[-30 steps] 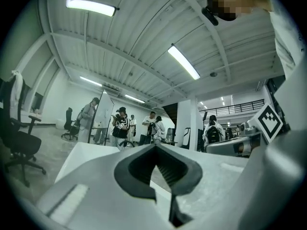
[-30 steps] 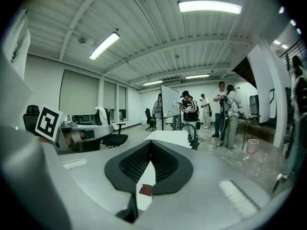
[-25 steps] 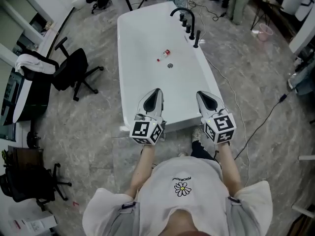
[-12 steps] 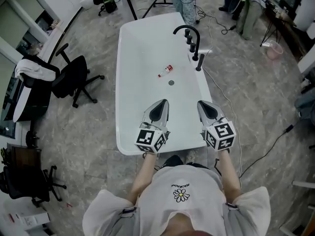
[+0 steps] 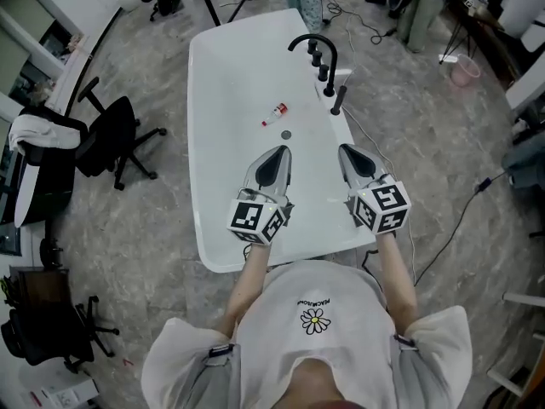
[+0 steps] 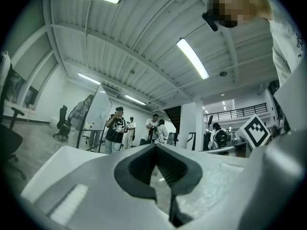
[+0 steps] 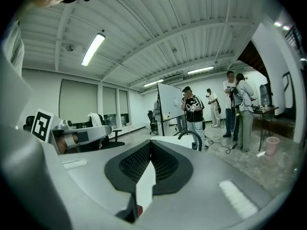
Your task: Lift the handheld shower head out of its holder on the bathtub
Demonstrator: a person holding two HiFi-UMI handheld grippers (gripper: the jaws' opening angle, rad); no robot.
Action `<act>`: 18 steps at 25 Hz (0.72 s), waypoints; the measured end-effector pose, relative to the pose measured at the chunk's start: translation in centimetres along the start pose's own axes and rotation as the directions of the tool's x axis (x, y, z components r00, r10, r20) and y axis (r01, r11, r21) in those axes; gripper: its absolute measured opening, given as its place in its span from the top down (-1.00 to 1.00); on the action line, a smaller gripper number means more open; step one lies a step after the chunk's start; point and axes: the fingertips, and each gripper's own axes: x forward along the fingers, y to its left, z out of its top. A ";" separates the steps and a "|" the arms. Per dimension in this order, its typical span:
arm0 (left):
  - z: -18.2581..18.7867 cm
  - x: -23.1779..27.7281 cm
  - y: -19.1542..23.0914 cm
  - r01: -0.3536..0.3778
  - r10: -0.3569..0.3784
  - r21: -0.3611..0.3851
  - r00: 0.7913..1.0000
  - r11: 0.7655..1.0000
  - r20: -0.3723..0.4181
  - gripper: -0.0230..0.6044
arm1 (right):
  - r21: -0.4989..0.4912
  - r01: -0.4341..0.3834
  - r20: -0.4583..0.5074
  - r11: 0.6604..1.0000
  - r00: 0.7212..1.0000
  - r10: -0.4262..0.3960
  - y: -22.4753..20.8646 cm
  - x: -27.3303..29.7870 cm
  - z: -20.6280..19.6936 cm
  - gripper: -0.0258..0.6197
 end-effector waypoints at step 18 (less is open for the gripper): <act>-15.3 8.0 4.0 0.045 -0.060 -0.074 0.974 0.996 -0.219 0.93 | -0.033 0.144 -0.235 0.989 0.961 -0.148 -19.0 17.4 -15.4 0.34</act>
